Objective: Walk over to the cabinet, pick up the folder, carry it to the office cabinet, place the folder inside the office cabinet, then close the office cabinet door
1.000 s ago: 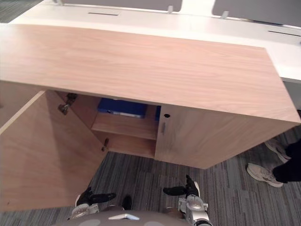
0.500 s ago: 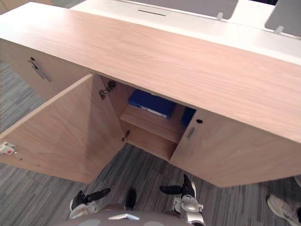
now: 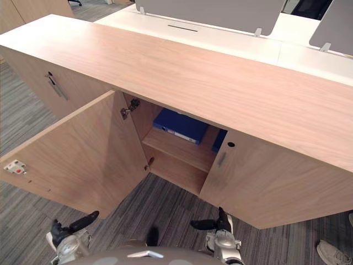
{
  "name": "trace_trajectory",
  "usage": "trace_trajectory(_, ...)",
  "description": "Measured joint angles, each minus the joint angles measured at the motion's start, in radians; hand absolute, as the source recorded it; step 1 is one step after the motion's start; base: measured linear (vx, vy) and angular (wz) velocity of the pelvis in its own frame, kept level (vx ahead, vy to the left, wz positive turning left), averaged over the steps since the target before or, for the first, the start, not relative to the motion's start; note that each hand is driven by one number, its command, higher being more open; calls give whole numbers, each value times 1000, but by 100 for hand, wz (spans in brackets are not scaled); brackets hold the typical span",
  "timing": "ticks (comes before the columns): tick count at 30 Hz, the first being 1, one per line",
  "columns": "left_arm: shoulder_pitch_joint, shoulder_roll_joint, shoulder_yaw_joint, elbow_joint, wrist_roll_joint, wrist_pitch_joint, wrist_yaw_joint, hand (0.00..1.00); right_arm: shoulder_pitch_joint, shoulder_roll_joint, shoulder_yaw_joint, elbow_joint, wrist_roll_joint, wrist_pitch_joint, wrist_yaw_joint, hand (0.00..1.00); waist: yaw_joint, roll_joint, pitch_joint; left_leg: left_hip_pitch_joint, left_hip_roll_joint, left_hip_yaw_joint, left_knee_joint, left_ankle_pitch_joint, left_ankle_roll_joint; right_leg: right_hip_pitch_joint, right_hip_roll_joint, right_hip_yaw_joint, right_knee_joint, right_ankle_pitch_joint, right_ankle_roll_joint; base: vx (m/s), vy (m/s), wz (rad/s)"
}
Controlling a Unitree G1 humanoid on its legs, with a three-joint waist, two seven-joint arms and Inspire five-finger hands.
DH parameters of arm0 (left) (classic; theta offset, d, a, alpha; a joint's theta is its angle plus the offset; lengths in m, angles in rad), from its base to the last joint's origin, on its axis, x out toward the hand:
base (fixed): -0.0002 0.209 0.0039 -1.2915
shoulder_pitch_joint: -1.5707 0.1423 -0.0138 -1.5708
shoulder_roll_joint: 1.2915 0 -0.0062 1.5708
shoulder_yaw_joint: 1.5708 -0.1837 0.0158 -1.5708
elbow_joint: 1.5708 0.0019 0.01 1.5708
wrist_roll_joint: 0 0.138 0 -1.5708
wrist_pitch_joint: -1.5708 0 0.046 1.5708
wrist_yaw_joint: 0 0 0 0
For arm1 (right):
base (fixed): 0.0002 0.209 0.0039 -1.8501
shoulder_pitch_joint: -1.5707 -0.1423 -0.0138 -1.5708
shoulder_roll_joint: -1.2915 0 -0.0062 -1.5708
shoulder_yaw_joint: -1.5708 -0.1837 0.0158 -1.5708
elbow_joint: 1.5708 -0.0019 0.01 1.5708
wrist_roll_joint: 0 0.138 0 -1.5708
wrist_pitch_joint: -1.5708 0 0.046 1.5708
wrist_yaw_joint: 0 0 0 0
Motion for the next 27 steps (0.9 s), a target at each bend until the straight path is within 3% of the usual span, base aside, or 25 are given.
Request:
trace_trajectory(5, 16, 2, 51, -80, 0, -9, 19, 100, 5, -5, 0, -3, 0, 0, 0, 100, 8, -19, -6, 0, -2, -5, 0, 4, -3, 6, 2, -6, -13, -1, -1, 19, -6, 2)
trace_trajectory(9, 15, 6, 38, -90, 6, -9, 19, 100, 4, -8, 7, -3, -8, 0, 1, 100, 8, -18, -4, 4, -10, -17, 1, 2, -2, 15, 1, -1, -10, 1, 0, 40, -2, 10)
trace_trajectory(16, 20, 12, 28, -134, 8, -9, 20, 100, -13, -6, 39, -3, -39, -3, 2, 100, 8, 1, 8, 15, 21, -13, 0, -7, -5, 13, 19, 34, 4, 30, -25, -8, 11, -3)
trace_trajectory(19, 18, 60, -15, -153, 11, -8, 22, 100, 0, -11, 44, -1, -38, -2, 3, 100, 7, 1, 7, 15, 28, 0, 0, -16, -10, 8, 23, 52, 4, 30, -24, -44, -1, -13)
trace_trajectory(21, 15, 96, -55, -153, 106, -4, 7, 100, 6, -19, 72, -1, -39, -2, 5, 100, 6, 2, 6, 9, 34, 7, 0, -16, -12, -1, 27, 62, 4, 30, -24, -60, -10, -17)
trace_trajectory(27, 8, 99, -65, -145, 127, 12, 8, 100, 21, -23, 73, -1, -40, -2, 16, 100, 0, 9, 6, 6, 45, 6, 0, -9, -22, -3, 38, 71, 1, 30, -24, -42, -19, -2)
